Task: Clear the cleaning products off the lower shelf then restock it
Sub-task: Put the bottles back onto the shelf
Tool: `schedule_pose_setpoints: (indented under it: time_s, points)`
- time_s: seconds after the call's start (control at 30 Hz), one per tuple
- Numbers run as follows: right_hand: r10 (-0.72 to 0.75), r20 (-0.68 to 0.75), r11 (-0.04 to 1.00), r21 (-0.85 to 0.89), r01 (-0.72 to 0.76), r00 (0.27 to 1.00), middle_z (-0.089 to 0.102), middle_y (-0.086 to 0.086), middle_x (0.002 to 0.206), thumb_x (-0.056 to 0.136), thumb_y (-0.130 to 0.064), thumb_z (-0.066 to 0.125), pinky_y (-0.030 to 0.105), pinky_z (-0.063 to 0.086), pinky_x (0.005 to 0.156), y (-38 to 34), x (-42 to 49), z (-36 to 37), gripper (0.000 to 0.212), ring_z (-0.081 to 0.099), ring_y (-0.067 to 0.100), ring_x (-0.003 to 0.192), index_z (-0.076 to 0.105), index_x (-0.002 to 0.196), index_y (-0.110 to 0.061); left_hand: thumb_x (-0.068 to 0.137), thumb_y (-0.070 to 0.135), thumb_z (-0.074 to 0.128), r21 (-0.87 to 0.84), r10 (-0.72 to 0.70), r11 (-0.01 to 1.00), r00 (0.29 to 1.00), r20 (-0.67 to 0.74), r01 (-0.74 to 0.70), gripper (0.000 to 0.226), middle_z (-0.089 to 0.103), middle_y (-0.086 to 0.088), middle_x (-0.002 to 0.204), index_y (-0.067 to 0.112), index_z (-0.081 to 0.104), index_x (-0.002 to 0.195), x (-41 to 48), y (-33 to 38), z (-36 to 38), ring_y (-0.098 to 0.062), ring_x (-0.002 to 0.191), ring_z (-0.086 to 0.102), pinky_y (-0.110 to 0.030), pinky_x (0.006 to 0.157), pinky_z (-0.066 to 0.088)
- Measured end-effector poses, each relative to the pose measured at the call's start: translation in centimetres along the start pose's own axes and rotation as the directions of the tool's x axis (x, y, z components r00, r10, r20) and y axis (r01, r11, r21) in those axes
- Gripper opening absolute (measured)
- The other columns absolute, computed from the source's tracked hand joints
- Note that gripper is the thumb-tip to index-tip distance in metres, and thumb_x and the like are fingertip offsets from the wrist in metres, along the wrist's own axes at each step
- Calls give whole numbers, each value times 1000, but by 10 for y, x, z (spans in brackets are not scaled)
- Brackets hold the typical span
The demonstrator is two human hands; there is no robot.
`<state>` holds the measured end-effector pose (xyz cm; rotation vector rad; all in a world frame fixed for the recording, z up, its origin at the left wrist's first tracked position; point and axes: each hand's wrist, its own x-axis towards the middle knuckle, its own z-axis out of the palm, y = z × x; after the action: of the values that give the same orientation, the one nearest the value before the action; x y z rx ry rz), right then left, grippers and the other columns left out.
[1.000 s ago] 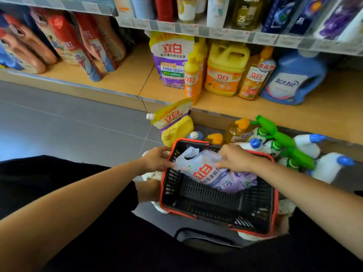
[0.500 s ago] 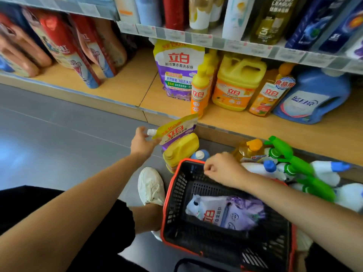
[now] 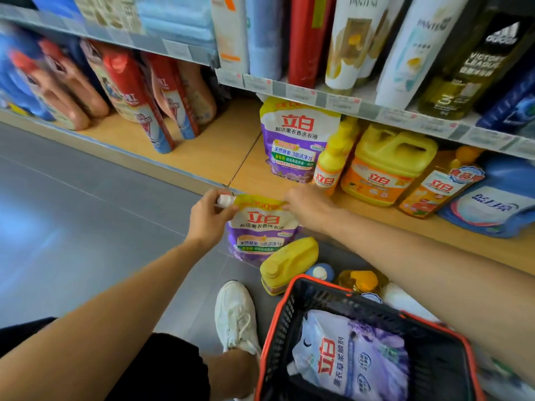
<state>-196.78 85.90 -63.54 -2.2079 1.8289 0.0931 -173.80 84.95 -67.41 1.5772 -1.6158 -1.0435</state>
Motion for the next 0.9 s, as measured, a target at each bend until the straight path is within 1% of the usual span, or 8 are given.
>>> schedule_pose_setpoints:
  time_s: [0.17, 0.3, 0.4, 0.57, 0.63, 0.7, 0.77, 0.9]
  points:
    - [-22, -342, 988, 134, 72, 940, 58, 3, 75, 93, -30, 69, 34, 40, 72, -19, 10, -92, 19, 55, 26, 84, 74, 86, -13, 94, 16, 70, -86, 236, 964, 958, -160, -252, 24, 67, -10, 97, 21, 58, 114, 42, 59, -53, -28, 83, 69, -39, 74, 62]
    - [-12, -439, 985, 148, 85, 898, 48, -5, 64, 91, -29, 72, 29, 31, 70, -19, 12, -136, 17, 46, 18, 77, 77, 83, -14, 92, 16, 72, -132, 329, 923, 918, -222, -363, 28, 64, 3, 91, 25, 59, 116, 72, 92, -65, -15, 80, 64, -40, 75, 62]
    - [10, -457, 992, 114, 48, 889, 70, 9, 84, 91, -29, 72, 31, 35, 72, -16, 19, -140, 15, 54, 24, 83, 79, 90, -16, 93, 17, 72, -137, 318, 927, 925, -207, -349, 32, 66, 0, 95, 17, 59, 122, 92, 100, -58, -17, 84, 66, -42, 77, 63]
    - [128, -313, 991, 65, -113, 941, 70, 18, 111, 94, -23, 69, 41, 52, 89, -4, 38, -119, 18, 63, 37, 108, 75, 102, -9, 95, 15, 70, -92, 190, 975, 974, -125, -202, 38, 67, -12, 113, 12, 56, 129, 111, 85, -24, -23, 96, 64, -49, 89, 58]
    - [123, -296, 992, 77, -105, 947, 65, 19, 125, 95, -18, 67, 44, 51, 96, 1, 37, -107, 30, 60, 39, 117, 68, 125, -13, 98, 15, 65, -138, 152, 976, 979, -139, -171, 50, 62, -8, 130, 15, 47, 144, 110, 78, -12, -14, 102, 63, -39, 95, 57]
    - [94, -311, 987, 156, -47, 946, 61, 16, 136, 93, -13, 68, 45, 50, 100, 5, 29, -95, 53, 58, 37, 122, 54, 143, -20, 98, 14, 64, -261, 110, 954, 983, -145, -145, 68, 51, 3, 144, 19, 28, 156, 100, 72, 1, 0, 103, 62, -21, 84, 58]
    - [71, -343, 964, 265, 24, 937, 52, 10, 148, 88, -10, 72, 44, 48, 106, 10, 11, -83, 67, 54, 31, 130, 46, 149, -20, 95, 12, 67, -285, 85, 953, 993, -84, -106, 69, 48, 9, 140, 22, 30, 152, 77, 58, 18, -1, 101, 64, -17, 70, 57]
    - [115, -434, 894, 438, 98, 894, 54, 7, 146, 83, -5, 77, 38, 54, 97, 40, -49, -43, 60, 61, 25, 120, 59, 139, -13, 90, 26, 74, 60, 44, 997, 979, 201, -57, 35, 63, 1, 111, 19, 56, 119, 18, 20, 62, -13, 86, 66, -34, 75, 55]
